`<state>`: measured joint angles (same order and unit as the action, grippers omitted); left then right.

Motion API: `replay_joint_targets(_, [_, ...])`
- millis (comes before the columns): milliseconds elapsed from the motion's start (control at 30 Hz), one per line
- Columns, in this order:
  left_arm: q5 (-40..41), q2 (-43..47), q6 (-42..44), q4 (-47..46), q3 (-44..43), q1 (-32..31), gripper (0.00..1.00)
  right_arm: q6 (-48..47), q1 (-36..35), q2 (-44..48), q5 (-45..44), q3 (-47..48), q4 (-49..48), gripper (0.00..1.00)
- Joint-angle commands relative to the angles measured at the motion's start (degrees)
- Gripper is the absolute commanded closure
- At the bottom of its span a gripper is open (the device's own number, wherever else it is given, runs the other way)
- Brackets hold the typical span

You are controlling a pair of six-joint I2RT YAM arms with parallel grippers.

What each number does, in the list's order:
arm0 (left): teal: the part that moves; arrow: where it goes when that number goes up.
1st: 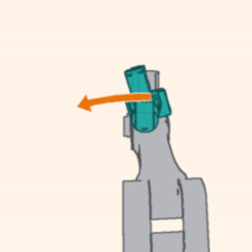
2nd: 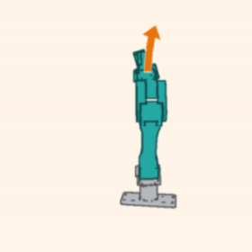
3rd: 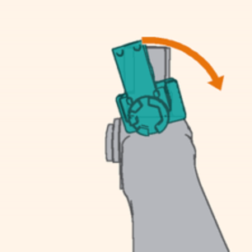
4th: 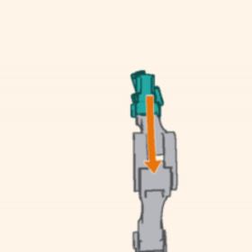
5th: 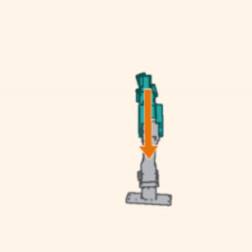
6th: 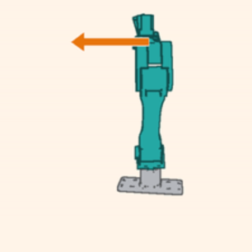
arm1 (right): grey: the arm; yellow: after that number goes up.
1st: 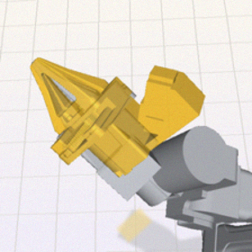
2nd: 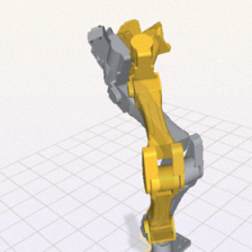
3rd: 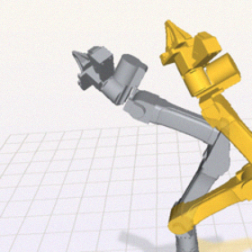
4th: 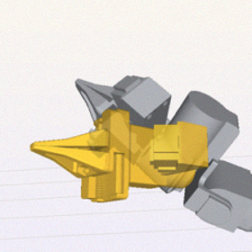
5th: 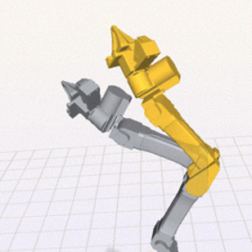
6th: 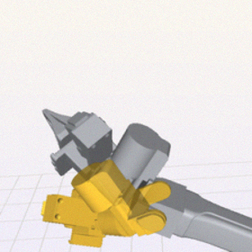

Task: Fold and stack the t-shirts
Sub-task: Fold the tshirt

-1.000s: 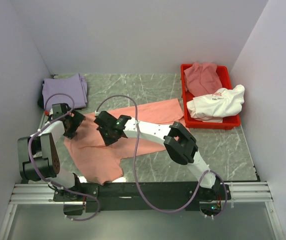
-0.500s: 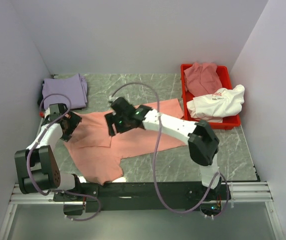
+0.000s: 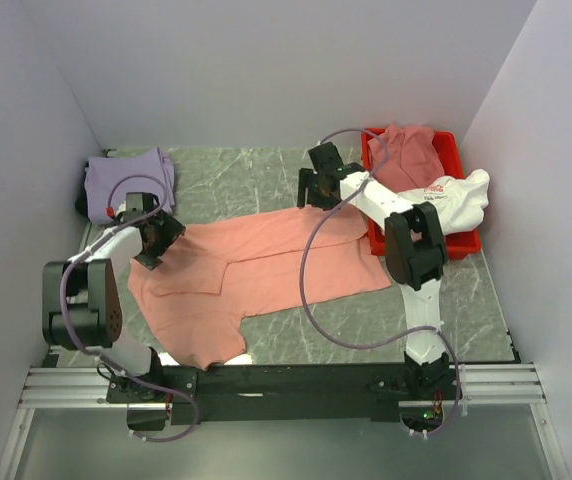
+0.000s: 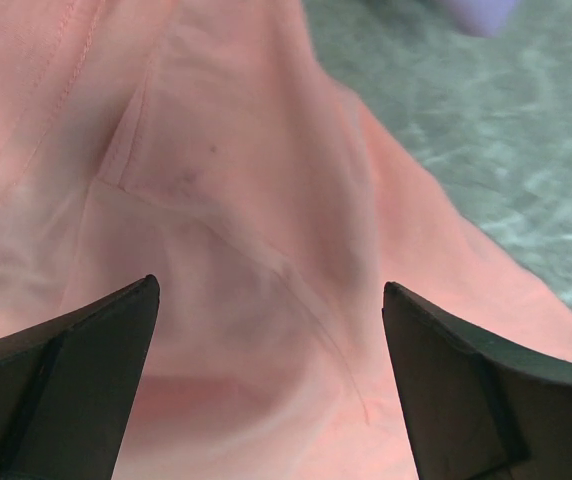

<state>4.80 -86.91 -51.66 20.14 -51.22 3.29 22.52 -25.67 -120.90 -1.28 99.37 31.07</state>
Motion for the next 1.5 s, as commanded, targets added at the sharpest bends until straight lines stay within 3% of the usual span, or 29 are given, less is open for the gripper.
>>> replay_joint_targets(0, [-0.05,-4.39,0.59,-1.25,-2.74,-0.13,0.01,-1.34,1.94,-3.63,-2.32,4.07,1.98,0.24])
replay_joint_targets(400, [2.67,-16.43,3.32,-0.54,-10.82,-0.13,0.01,2.43,4.22,-2.41,0.67,-6.64,-3.29,0.25])
replay_joint_targets(900, [6.02,-21.81,7.18,2.36,-17.95,-0.04,0.00,4.90,4.84,1.01,1.01,-12.09,-6.19,0.25])
replay_joint_targets(1067, [5.04,-17.95,7.28,2.09,-16.54,-0.21,0.01,3.41,4.75,1.54,0.05,-10.08,-4.97,0.24])
replay_joint_targets(1267, [8.46,-5.93,3.77,9.73,-14.88,-1.88,0.01,1.12,4.67,4.62,0.31,-6.47,-2.25,0.22])
replay_joint_targets(1467, [8.91,9.18,-3.70,17.19,-4.78,-7.50,0.01,0.59,4.66,13.05,-0.39,-13.66,-3.29,0.21])
